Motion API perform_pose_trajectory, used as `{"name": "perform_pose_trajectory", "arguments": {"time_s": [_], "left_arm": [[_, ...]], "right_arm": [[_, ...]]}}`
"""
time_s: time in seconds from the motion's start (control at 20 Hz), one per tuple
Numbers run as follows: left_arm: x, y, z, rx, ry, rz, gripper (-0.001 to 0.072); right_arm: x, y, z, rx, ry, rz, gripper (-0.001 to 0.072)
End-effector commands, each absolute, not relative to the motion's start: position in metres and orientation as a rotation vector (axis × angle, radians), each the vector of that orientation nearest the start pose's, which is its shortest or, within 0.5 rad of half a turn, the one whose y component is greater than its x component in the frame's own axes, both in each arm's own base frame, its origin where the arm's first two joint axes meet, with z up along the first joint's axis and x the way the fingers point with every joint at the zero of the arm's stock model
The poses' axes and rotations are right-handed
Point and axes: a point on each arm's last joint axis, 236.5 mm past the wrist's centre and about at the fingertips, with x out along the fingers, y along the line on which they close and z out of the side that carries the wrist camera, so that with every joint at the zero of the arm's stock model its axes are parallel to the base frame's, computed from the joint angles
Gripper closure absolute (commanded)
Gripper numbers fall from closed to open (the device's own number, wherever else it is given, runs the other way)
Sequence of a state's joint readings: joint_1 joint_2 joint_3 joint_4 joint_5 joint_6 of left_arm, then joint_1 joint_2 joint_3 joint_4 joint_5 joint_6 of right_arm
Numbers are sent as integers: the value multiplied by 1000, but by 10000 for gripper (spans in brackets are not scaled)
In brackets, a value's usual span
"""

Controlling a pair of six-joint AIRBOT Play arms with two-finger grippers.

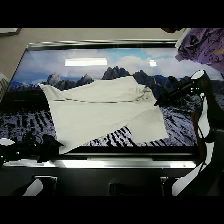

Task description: Fold the clothes and pants, and hang the long-sleeved shirts on hangers.

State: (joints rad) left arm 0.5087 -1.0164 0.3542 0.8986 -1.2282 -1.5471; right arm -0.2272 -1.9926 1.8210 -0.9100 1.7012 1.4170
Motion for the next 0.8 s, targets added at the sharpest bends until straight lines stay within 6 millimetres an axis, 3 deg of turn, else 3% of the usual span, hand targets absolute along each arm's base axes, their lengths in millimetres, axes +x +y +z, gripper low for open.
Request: {"name": "perform_pose_trajectory", "arguments": {"time_s": [0.0,0.05,0.1,0.15,0.3,0.45,0.55,0.65,0.75], "left_arm": [[193,-55,-107,-1153,1558,127,104],[192,-57,-108,-1153,1572,122,107],[190,-60,-109,-1149,1587,115,181],[189,-63,-110,-1144,1599,107,332],[189,-68,-110,-1132,1610,93,683],[193,-67,-108,-1128,1596,83,687],[210,-60,-98,-1091,1548,55,688],[246,-43,-74,-1039,1445,36,689],[298,-18,-31,-961,1282,17,689]], "right_arm": [[442,46,-36,627,1646,498,669],[442,46,-35,625,1644,498,669],[442,46,-34,625,1644,498,669],[441,46,-33,624,1643,499,669],[441,46,-29,620,1637,499,669],[443,46,-22,612,1618,502,669],[452,56,-3,636,1544,551,670],[470,73,30,659,1402,613,670],[488,87,64,594,1257,627,670]]}}
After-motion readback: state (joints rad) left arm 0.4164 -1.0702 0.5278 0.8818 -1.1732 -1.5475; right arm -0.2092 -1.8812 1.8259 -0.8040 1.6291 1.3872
